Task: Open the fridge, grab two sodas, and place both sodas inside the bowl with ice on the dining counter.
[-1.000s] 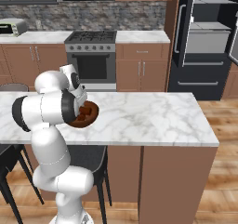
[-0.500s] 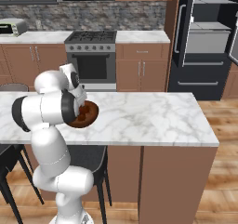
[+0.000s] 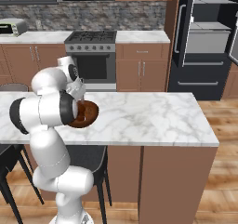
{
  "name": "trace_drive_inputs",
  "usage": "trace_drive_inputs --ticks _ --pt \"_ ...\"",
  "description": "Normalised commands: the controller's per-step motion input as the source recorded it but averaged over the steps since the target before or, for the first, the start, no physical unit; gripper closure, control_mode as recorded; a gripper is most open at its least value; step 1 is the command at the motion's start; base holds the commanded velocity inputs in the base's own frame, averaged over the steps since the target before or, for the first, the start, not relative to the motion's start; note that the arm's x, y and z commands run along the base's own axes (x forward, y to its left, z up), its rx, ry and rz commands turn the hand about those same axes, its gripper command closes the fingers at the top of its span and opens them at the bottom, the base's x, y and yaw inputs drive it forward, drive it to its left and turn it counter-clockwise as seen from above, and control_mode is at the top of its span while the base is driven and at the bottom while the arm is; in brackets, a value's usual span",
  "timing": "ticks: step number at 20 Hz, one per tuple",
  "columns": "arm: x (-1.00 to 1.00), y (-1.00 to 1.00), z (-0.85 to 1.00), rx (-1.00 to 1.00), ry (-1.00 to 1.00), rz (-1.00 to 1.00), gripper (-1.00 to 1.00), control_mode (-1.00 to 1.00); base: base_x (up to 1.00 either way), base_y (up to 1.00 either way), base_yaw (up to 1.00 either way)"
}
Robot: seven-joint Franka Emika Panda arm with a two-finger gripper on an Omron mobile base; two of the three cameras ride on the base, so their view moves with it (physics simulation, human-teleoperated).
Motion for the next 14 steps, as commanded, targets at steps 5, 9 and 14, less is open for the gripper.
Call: trace_drive_inputs --ticks 5,9,14 --pt "-0.06 0.0 0.36 0.0 0.01 0.02 -1.0 -1.0 0.0 0.0 0.0" --pt "-0.13 0.0 0.37 0.0 0.01 0.02 -1.0 -1.0 0.0 0.0 0.0" --pt "-0.18 0.0 0.22 0.0 0.0 0.02 -1.0 -1.0 0.0 0.0 0.0"
